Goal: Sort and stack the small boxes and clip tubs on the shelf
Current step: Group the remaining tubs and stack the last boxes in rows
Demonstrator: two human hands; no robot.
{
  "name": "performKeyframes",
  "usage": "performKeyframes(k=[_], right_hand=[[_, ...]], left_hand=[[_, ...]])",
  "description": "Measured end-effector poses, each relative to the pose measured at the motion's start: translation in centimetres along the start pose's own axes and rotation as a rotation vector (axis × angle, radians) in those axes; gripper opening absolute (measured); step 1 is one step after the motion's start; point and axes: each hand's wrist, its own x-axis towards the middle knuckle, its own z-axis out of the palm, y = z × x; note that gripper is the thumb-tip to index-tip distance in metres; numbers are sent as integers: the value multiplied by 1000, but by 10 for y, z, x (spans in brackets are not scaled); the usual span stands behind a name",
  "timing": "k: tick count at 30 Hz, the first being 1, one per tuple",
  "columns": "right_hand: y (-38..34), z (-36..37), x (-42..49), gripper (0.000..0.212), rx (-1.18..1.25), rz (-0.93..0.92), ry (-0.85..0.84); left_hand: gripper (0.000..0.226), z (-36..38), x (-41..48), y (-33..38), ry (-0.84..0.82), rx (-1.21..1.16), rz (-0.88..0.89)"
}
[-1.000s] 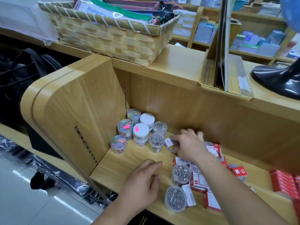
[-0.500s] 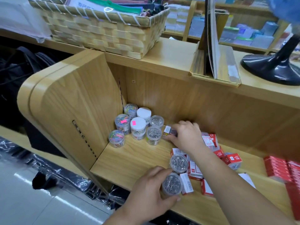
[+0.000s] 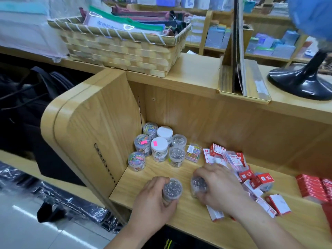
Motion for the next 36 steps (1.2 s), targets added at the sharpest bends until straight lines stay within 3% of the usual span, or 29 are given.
performKeyframes(k=[4,6,11,17,26,31,36], right_hand=[[-15,-29,34,43,378,99,252],[-20,-37,67,41,380,87,340],[-33,-34,125,46,315,182,241],[-29,-15,127,48,396,271,335],[-8,-6,123,26,407,156,417],[9,-12,111,39,514,192,398],[5,-8,99,41,652,227,160]], left_hand=[[46,-19,19,-3,88,-79,-24],[50,-30,29,-4,128,-87,0],[55,-45,49,-4,144,-99,11],[58,-41,76,0,172,-83,36],[45,-17,94,4,210,22,140],[40,-14,104,6,164,265,220],[40,-14,115,8,186,420,232]])
